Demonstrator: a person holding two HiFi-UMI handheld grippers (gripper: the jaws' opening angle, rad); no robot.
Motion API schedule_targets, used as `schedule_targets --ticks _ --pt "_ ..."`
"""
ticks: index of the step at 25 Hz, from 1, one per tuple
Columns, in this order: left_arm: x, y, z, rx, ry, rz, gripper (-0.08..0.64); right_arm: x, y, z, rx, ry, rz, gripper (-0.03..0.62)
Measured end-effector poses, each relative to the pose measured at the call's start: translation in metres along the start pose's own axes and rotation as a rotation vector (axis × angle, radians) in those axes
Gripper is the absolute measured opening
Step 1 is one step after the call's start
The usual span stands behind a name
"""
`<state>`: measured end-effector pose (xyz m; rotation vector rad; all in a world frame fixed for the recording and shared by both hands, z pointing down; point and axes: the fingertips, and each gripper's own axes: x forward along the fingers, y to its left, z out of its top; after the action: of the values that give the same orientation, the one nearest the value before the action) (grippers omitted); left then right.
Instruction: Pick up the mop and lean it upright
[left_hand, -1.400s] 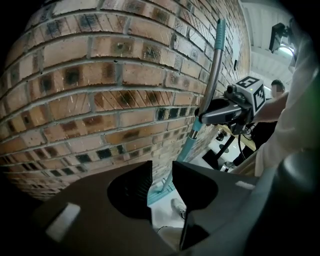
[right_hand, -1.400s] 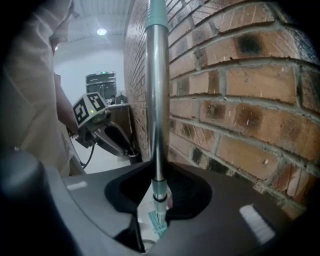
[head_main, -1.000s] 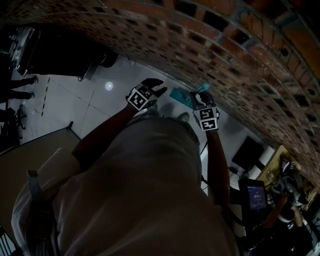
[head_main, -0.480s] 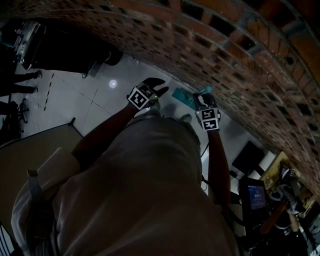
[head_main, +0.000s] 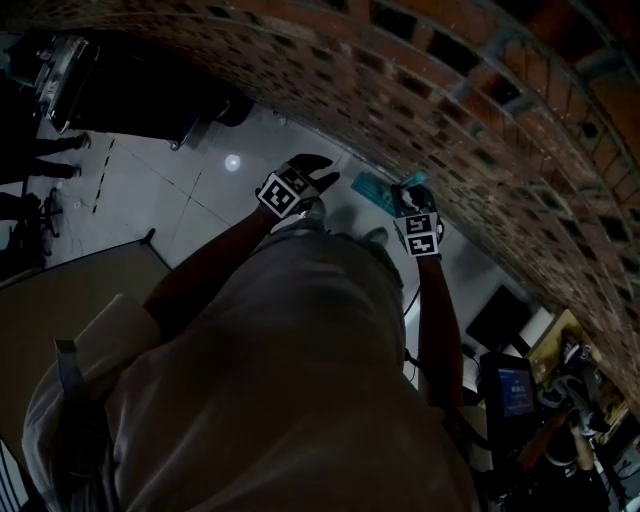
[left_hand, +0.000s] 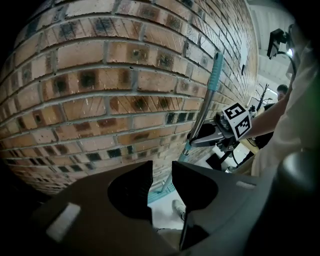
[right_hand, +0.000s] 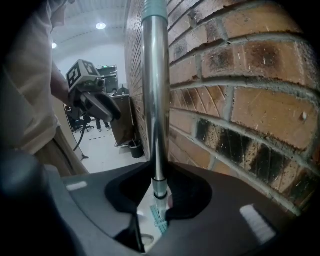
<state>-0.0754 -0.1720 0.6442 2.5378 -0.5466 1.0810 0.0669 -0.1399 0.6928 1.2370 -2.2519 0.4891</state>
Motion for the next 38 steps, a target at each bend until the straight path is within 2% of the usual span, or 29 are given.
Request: schedule_targets --ticks 23,38 --pt "0.001 0.005 -0.005 0.007 0.036 0.016 0.132 0.021 -0.019 -0.038 0.018 0.072 -0.001 0.103" --pt "0.003 0.002 -0.002 0.044 0.059 0.015 0.132 0.031 -0.031 -0.062 0.032 0.120 -0.009 0.103"
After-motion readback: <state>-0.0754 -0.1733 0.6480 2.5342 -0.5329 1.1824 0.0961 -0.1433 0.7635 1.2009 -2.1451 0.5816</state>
